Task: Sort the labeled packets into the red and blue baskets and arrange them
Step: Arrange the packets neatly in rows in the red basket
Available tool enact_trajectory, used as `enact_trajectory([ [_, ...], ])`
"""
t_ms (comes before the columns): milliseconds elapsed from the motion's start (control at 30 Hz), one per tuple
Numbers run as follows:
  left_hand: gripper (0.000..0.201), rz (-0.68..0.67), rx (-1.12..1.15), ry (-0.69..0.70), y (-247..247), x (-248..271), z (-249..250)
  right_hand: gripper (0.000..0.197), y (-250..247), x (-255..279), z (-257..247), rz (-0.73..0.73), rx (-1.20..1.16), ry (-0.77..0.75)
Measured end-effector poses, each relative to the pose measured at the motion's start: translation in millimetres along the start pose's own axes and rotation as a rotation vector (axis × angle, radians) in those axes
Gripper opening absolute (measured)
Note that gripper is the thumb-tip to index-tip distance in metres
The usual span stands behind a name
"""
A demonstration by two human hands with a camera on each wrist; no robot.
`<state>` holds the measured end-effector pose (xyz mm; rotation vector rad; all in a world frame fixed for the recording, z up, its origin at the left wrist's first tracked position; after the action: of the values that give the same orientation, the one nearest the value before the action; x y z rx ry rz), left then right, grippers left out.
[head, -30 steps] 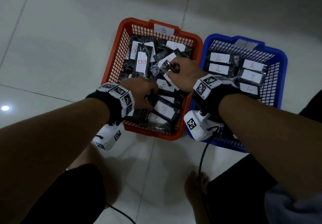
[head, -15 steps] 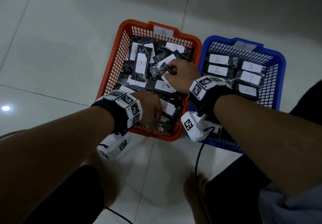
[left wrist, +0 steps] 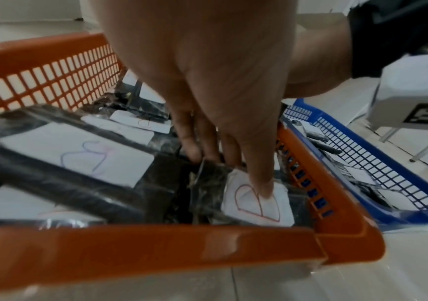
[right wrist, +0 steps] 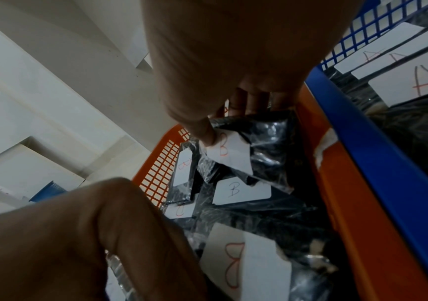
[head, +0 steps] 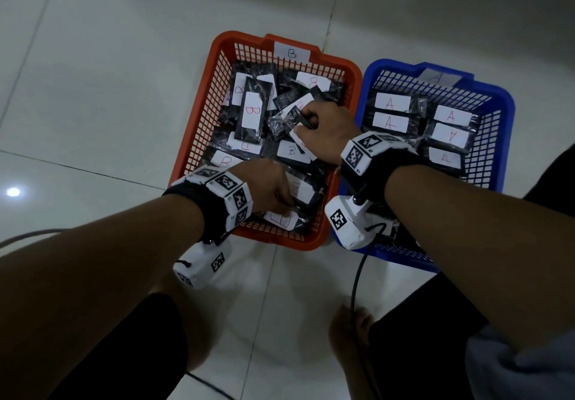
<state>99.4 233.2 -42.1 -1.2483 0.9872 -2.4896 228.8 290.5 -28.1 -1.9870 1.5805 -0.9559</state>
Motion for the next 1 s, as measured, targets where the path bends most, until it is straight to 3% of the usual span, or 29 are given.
enact_trajectory([
  [233,0.037,0.402,0.003,0.010,-27.4,8.5,-5.4,0.014,1.1,-0.3,0.7,-0.005,0.014,-0.004],
  [433,0.056,0.329,-0.150,-0.036,-20.0,0.0,-9.5,0.011,-1.6,-0.6,-1.4,0.030,-0.005,-0.025],
  [500,0.050,0.408,-0.058,-0.027,-26.9,5.9,-14.5,0.011,-2.2,-2.7,-6.5,0.053,-0.018,-0.049],
  [567,0.034,0.569,0.061,-0.067,-41.0,15.6,-31.8,0.016,-1.3,-5.8,-13.6,0.068,-0.031,-0.067],
  [667,0.025,0.743,0.187,-0.264,-57.5,27.6,-68.4,0.025,0.7,-8.1,-22.4,0.088,-0.060,-0.089],
  [833,0.051,0.698,0.228,-0.493,-70.7,14.7,-86.0,0.029,9.4,-8.2,-19.5,0.102,-0.098,-0.061],
  [1000,0.050,0.657,0.395,-0.618,-70.3,-3.0,-94.4,0.024,6.7,-1.2,-13.9,0.099,-0.077,-0.015],
])
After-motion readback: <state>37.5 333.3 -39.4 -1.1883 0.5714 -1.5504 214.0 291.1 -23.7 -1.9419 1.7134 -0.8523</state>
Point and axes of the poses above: each hand's wrist, its own x-axis away from the middle knuckle, its own y-axis out of the palm, z = x × y, the point moved 6 cm from there along -x, towards the middle knuckle, and after that the axes turned 8 degrees about -y, right-handed, at the moved point
